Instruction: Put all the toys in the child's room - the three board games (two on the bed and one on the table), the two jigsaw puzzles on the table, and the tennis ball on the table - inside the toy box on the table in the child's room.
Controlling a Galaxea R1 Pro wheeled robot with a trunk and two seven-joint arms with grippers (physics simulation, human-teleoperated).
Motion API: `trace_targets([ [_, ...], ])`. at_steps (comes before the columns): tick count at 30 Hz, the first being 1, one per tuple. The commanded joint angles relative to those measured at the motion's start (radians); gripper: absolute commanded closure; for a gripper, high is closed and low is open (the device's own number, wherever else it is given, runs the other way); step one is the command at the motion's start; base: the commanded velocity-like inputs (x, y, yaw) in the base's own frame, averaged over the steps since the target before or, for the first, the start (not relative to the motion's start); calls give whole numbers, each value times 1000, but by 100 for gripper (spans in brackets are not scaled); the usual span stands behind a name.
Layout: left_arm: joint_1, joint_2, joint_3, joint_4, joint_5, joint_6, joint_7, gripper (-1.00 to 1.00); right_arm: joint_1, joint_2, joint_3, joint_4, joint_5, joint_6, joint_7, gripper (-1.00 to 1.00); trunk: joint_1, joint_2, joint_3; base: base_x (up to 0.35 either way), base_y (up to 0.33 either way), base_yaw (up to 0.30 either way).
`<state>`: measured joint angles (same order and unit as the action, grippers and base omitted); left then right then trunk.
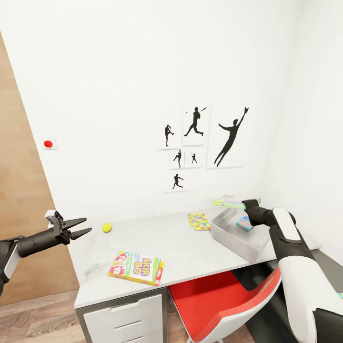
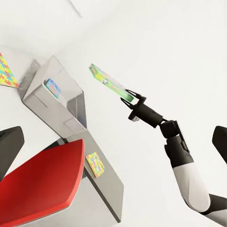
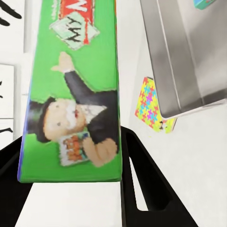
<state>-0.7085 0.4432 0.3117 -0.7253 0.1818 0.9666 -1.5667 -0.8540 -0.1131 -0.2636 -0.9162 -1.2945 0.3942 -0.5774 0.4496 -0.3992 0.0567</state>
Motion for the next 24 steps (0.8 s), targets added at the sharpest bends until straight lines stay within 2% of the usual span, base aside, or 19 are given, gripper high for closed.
trace_targets([
  [1, 0, 0, 0, 0, -1, 11, -4, -100, 0, 0, -2, 0, -5, 3, -5, 100, 0, -1, 0, 0, 0, 0],
  [9, 0, -1, 0, 0, -1, 10, -4, -100, 0, 4, -3, 3, -3, -11, -3, 100, 0, -1, 0, 41, 0, 0],
  [13, 0, -1, 0, 0, -1, 11, -4, -100, 0, 15, -2, 8, -1, -65, -3, 100, 0, -1, 0, 8, 0, 0],
  [16, 0, 0, 0, -1, -1, 11, -4, -100, 0, 17, -1, 50, -1, -96, -2, 100, 0, -1, 0, 17, 0, 0],
  [24, 0, 0, 0, -16, -1, 9, -4, -100, 0, 13, -2, 94, -2, -99, 21, 100, 0, -1, 0, 33, 9, 0],
])
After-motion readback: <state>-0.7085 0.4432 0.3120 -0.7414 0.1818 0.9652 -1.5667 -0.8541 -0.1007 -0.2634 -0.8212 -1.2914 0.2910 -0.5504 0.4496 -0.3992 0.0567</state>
